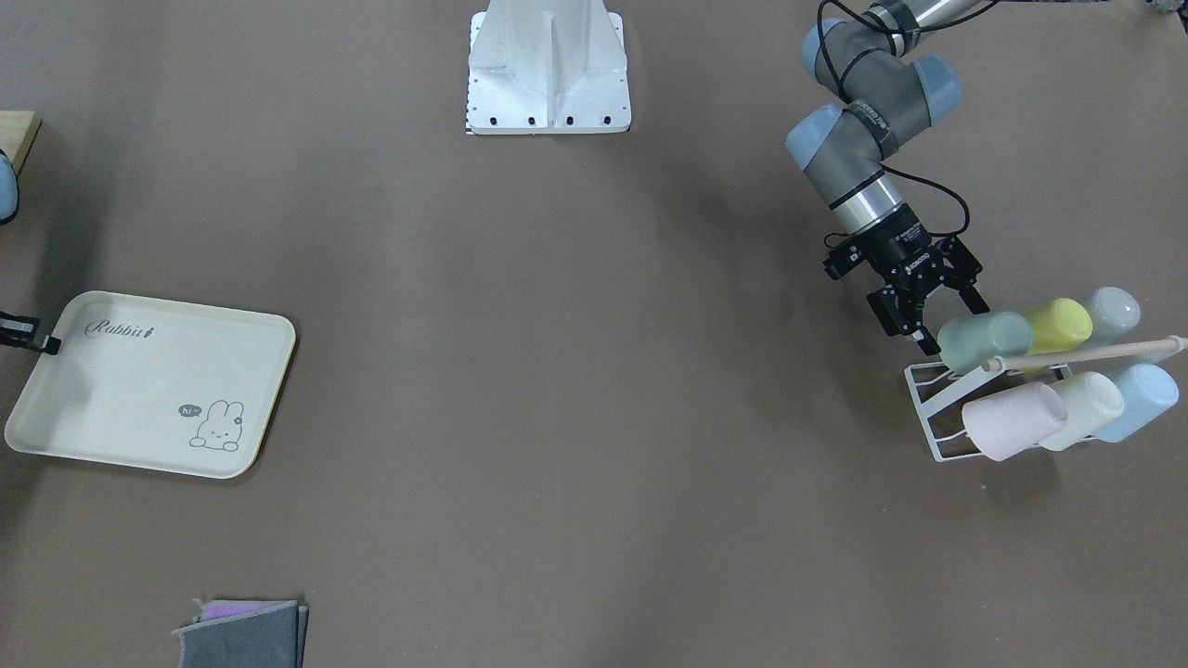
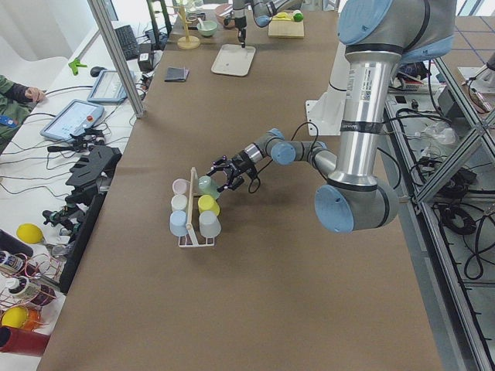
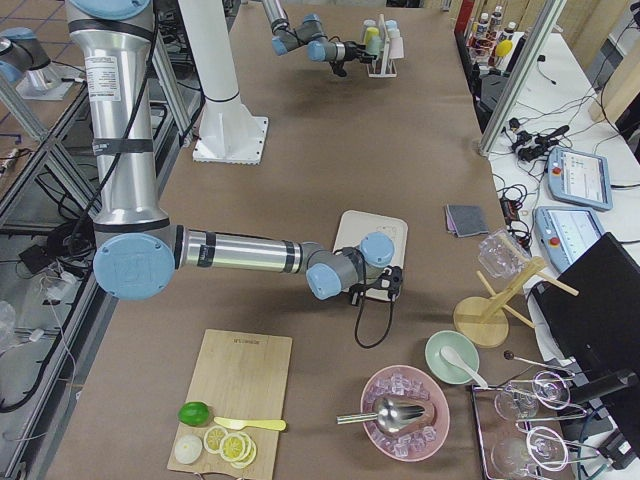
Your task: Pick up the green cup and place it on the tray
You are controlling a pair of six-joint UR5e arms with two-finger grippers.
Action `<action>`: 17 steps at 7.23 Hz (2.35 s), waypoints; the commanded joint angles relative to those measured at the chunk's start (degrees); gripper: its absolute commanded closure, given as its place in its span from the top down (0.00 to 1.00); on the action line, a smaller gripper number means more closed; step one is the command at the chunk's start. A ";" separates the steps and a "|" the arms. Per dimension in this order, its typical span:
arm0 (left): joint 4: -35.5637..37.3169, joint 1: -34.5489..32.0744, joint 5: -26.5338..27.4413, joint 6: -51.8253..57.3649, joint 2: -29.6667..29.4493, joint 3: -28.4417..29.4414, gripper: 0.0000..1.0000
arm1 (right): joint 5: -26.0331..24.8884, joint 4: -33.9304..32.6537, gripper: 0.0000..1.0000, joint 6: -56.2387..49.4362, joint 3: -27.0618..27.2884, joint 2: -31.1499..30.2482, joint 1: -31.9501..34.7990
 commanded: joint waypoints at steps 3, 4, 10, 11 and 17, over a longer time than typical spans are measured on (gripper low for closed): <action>-2.36 -0.69 0.35 2.38 0.55 0.49 0.98 | 8.91 -0.63 0.00 0.77 6.80 6.13 0.72; -5.50 -0.69 0.43 4.05 1.34 1.45 0.98 | 12.41 -0.37 0.00 0.78 5.67 9.38 -1.46; -8.43 -0.95 0.52 4.95 1.78 2.86 0.94 | 2.72 -0.54 0.00 17.00 3.90 25.40 -20.61; -8.52 -0.95 1.65 4.86 1.78 2.78 0.89 | -0.09 -0.19 0.00 22.69 3.90 25.76 -22.99; -9.67 -0.95 2.19 4.95 2.31 2.87 0.77 | -6.71 -0.63 0.00 25.30 3.81 28.84 -27.76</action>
